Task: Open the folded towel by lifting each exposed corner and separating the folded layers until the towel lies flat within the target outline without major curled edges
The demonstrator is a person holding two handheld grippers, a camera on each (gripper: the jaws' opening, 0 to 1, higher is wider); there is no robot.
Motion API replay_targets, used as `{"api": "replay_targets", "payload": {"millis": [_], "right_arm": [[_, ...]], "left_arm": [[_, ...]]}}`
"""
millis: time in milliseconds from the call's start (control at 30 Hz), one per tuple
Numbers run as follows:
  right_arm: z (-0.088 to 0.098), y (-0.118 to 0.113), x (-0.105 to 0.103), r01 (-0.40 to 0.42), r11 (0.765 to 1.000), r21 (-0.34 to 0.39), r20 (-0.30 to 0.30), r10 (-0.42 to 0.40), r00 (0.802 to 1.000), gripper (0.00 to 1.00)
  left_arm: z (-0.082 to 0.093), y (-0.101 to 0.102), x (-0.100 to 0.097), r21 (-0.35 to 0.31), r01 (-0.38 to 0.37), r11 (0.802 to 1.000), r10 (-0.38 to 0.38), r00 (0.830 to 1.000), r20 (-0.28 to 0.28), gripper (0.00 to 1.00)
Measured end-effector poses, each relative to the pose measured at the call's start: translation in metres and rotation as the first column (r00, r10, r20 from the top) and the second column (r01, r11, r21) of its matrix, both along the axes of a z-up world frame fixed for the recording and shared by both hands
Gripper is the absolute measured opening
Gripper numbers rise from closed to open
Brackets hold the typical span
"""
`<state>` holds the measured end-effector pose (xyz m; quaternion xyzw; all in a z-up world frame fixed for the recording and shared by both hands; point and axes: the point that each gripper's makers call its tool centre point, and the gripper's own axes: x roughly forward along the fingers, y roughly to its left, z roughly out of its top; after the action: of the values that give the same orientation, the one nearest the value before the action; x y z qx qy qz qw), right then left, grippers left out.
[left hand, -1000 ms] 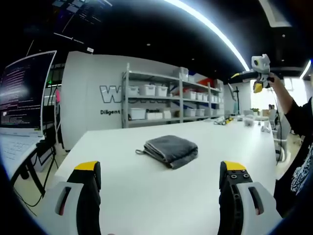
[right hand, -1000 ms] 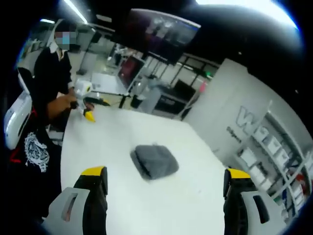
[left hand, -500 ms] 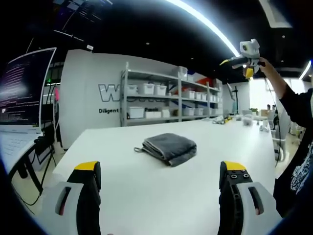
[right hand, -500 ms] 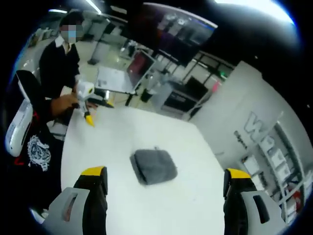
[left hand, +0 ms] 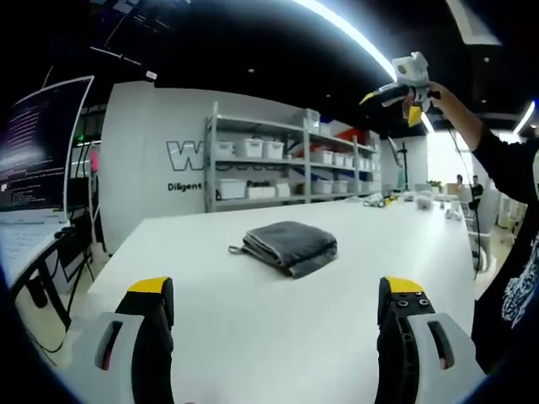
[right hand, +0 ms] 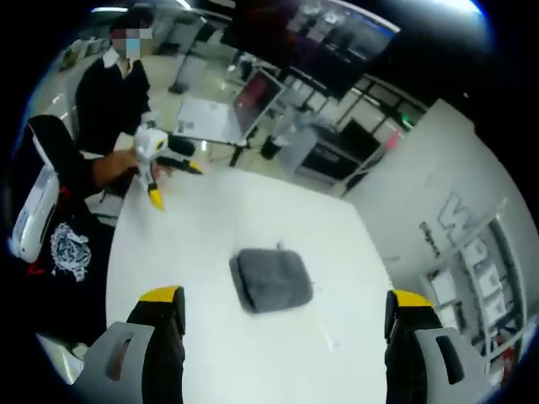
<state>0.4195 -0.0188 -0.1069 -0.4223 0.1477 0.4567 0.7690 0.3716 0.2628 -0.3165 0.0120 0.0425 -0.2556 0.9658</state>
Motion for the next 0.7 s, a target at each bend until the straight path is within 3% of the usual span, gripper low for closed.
{"api": "replay_targets", "payload": {"millis": [367, 467, 700], "right_arm": [[-0.008, 0.019, 0.014, -0.035, 0.997, -0.07, -0.021, 0.034, 0.999, 0.99], [-0.015, 0.03, 0.015, -0.073, 0.992, -0.1, -0.066, 0.067, 0.996, 0.99], [-0.012, 0.05, 0.026, -0.101, 0.984, -0.149, -0.059, 0.093, 0.994, 0.99]], "left_arm": [[-0.005, 0.0, 0.001, -0.006, -0.005, 1.0, 0.005, 1.0, -0.006, 1.0], [-0.006, 0.002, 0.003, 0.003, -0.017, 1.0, 0.017, 1.0, 0.002, 1.0], [-0.009, -0.004, 0.004, -0.007, -0.001, 1.0, 0.001, 1.0, -0.004, 1.0]]}}
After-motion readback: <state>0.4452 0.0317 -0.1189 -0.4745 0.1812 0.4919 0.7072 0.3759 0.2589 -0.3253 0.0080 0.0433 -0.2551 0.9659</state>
